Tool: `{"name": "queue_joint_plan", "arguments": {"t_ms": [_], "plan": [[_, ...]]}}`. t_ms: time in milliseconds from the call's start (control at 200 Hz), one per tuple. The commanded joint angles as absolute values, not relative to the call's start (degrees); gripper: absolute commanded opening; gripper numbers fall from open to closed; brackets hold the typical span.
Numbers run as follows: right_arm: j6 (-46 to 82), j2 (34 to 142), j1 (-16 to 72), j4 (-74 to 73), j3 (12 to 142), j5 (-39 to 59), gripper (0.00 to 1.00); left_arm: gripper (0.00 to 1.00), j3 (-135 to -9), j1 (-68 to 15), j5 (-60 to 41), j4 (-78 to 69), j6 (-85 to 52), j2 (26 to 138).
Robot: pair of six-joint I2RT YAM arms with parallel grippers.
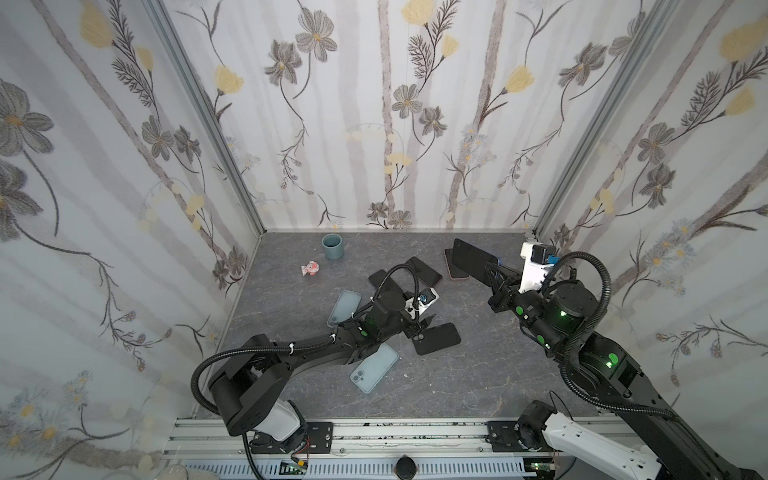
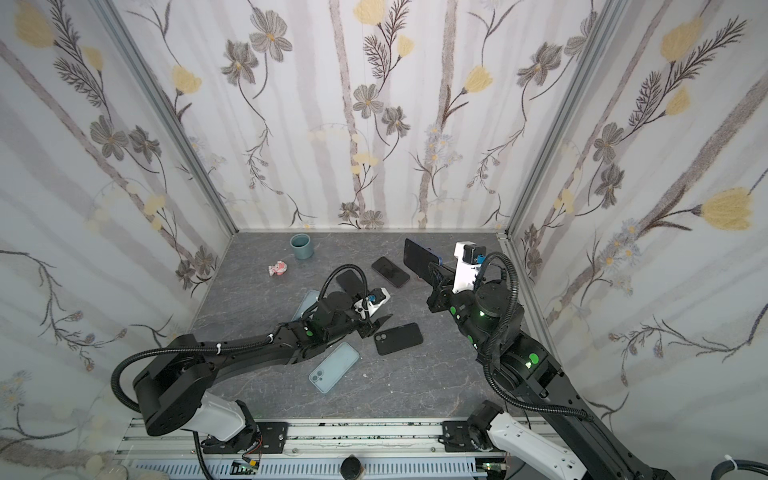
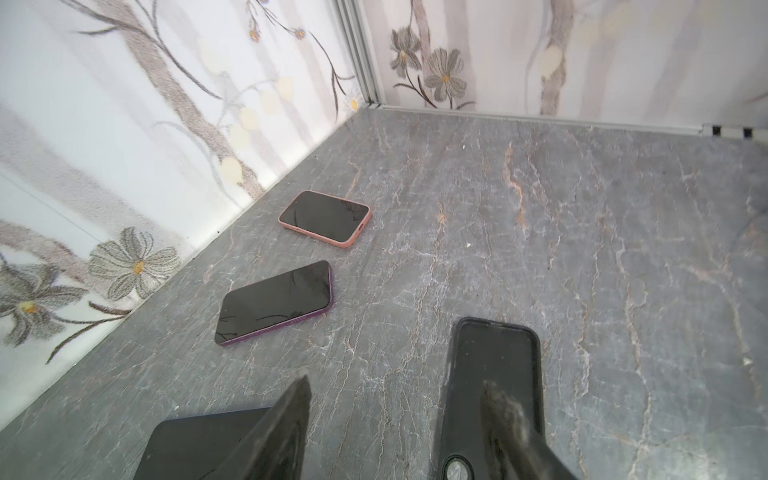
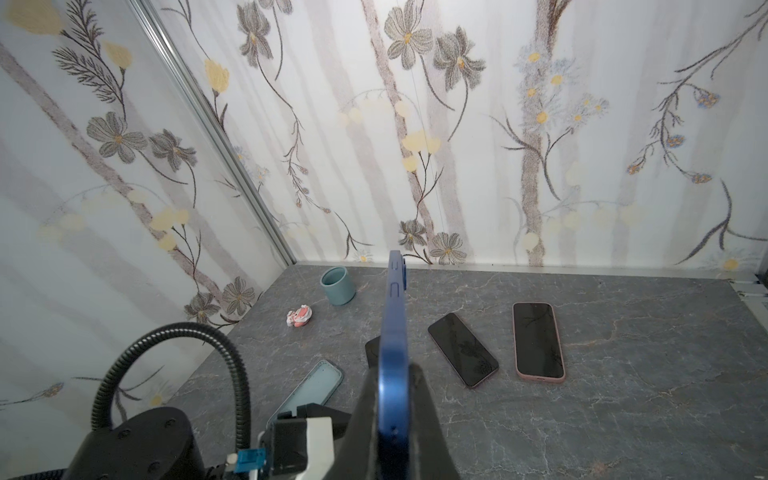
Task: Put the phone into the phone case
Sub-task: 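Carry the blue phone toward the black case while the left gripper holds the case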
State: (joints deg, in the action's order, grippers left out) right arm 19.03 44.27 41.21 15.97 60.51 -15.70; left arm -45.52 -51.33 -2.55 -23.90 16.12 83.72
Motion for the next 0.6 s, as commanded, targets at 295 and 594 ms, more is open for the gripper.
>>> {"name": "queue_joint_plan", "arguments": {"t_ms": [295,594], "plan": [[23.9,46.97,41.05,17.97,57.91,-8.0,0.0,0.67,-39.16,-51.32,5.77,-13.34,-8.33,66.61],[29.05,49.47,40.87,19.96,51.67,1.79,0.0,0.66,-37.88,-51.28,6.26,-4.67,-20.7,65.29]]}}
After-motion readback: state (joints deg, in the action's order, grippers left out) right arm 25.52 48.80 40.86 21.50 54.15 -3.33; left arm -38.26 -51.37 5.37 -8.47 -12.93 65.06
